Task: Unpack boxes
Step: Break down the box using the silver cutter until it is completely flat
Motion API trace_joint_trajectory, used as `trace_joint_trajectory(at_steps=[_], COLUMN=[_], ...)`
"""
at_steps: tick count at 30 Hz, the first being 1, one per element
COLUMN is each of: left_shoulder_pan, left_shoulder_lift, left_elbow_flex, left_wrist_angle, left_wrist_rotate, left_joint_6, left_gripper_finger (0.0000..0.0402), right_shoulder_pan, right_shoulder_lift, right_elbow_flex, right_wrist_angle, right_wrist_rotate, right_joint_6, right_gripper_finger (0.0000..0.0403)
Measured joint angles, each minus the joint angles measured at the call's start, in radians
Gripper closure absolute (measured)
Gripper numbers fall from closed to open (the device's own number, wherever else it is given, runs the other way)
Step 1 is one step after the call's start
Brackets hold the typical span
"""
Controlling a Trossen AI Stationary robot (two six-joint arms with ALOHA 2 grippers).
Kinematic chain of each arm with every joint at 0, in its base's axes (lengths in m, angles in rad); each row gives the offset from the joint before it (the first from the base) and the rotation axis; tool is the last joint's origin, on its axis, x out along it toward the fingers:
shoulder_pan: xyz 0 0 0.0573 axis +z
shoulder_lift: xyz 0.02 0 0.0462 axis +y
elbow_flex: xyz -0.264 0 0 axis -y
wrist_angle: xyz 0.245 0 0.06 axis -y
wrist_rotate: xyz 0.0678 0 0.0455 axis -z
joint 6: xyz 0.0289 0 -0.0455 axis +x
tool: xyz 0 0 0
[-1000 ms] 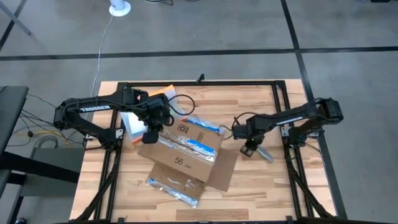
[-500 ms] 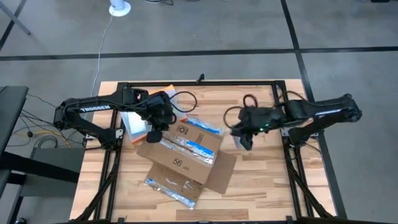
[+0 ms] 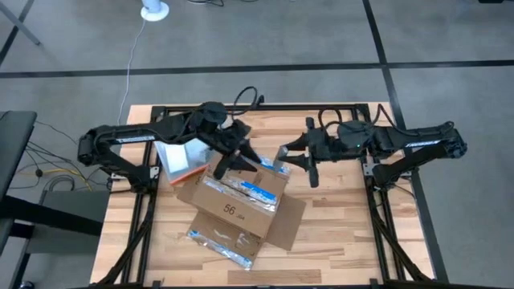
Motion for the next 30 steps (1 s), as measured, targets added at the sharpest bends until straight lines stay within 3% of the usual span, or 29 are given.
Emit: trace_joint_trajectory(at_steps=[4, 10, 16, 30], left_shoulder_pan=[0.014, 0.032, 0.031, 0.018], left_shoulder_lift=[0.082, 0.167, 0.176, 0.176], left_elbow_flex=[-0.001, -0.001, -0.001, -0.001], left_wrist_angle=[0.162, 0.378, 0.456, 0.476], left_wrist_rotate=[0.105, 0.231, 0.238, 0.2], left_joint_6=[-0.053, -0.171, -0.164, -0.09], left_gripper_finger=[0.0242, 0.0239, 0.0239, 0.0239], right_shoulder_pan=[-0.027, -0.062, -0.084, -0.116], right_shoulder_lift=[-0.001, -0.001, -0.001, 0.008], right_elbow_flex=[0.0, 0.0, 0.001, 0.002], right_wrist_angle=[0.012, 0.014, 0.032, 0.128], right_wrist_rotate=[-0.134, -0.195, -0.252, -0.27], right_joint_6=[-0.007, -0.015, -0.018, -0.055], right_gripper_finger=[0.0305, 0.0305, 0.0305, 0.0305])
